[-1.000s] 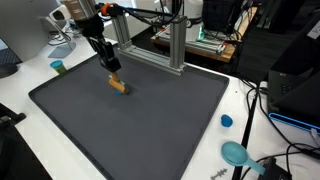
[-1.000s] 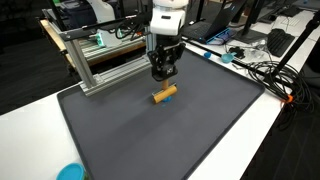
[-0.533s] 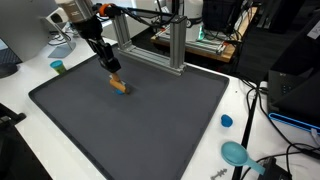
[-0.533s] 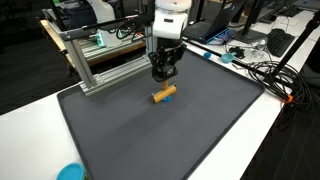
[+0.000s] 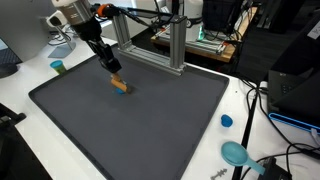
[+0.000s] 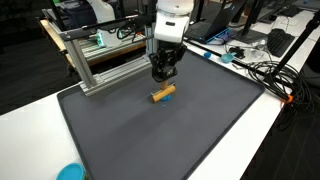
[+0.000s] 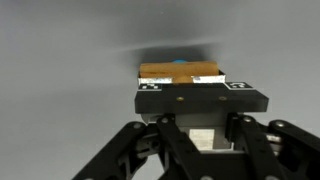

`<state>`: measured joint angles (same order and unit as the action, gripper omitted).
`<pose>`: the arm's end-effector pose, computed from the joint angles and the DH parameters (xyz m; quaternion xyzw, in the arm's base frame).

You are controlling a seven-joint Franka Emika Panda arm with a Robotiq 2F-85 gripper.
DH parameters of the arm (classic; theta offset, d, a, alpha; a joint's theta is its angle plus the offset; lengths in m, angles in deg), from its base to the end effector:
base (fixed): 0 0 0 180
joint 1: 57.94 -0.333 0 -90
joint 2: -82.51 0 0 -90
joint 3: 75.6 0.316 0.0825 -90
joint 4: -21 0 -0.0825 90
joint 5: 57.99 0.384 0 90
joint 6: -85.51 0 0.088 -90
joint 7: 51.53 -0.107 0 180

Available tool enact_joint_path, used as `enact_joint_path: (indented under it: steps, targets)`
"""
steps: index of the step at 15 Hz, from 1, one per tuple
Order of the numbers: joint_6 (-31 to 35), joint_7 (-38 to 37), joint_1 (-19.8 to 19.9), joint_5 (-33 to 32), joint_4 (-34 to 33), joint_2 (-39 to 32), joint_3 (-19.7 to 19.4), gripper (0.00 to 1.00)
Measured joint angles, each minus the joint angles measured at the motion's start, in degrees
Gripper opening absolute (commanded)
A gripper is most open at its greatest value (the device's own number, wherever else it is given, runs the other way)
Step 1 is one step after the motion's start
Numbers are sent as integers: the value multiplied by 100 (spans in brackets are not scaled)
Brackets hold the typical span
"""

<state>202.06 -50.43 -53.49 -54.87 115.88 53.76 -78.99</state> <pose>0.6587 -0.0834 0.3098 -0.9957 0.0695 0.0603 0.0139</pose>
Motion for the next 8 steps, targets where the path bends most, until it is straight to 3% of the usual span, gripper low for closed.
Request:
enact_joint_path:
  steps: [8]
  targets:
    - [-292, 0, 1, 0, -177, -119, -5, 22]
